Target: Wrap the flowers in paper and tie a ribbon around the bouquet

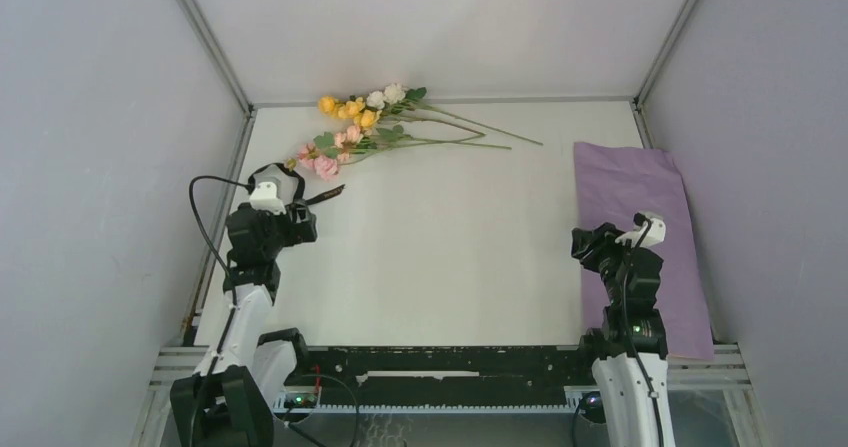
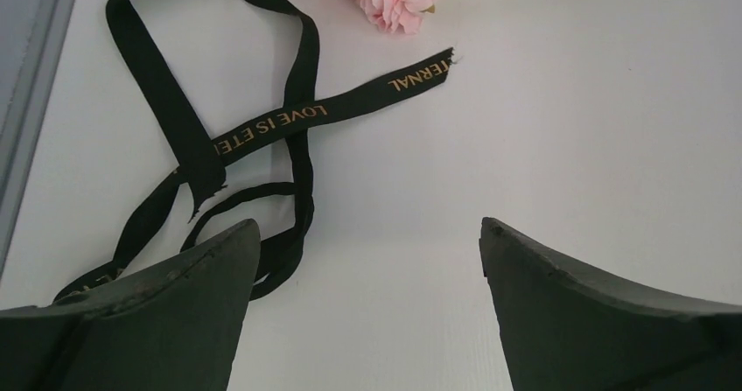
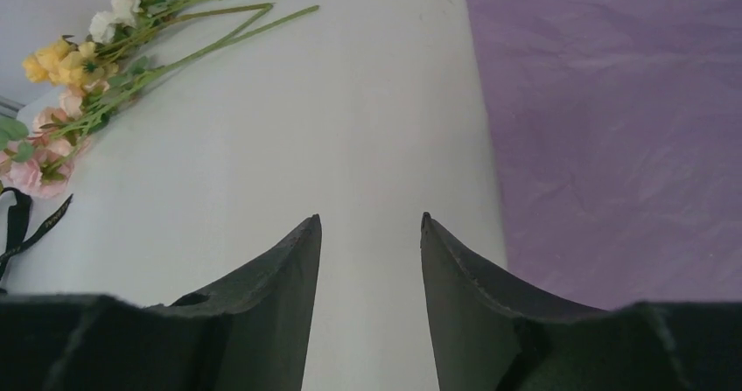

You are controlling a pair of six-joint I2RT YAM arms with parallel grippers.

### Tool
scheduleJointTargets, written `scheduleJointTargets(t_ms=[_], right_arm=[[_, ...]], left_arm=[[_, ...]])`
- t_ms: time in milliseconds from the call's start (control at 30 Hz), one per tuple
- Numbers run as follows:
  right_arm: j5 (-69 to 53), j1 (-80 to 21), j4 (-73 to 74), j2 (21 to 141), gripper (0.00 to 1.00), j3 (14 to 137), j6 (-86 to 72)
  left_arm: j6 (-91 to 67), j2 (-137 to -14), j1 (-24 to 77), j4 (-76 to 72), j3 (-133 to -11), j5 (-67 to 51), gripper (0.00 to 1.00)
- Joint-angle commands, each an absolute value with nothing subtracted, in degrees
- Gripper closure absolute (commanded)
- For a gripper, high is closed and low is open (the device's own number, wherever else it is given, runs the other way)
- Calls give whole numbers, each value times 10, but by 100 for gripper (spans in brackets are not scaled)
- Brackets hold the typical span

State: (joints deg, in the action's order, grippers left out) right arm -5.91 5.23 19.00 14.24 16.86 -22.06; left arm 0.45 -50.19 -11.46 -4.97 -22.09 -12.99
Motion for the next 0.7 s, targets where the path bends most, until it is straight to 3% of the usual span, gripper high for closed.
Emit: scheduleJointTargets(t_ms=[0,200,400,667], right_arm=[[-9,54,175,208,45,219,-244],[94,24,271,476,43,415,-179],[263,-71,381,735,39,592,-127],[253,-73,401,947,37,677,-104]], left_arm=[[11,-494,-114,-37,-263,-82,0],[117,-503,-115,39,-329,44,0],[147,-522,-115,145,-395,7,0],[142,-563,-115,181,-413,-2,0]])
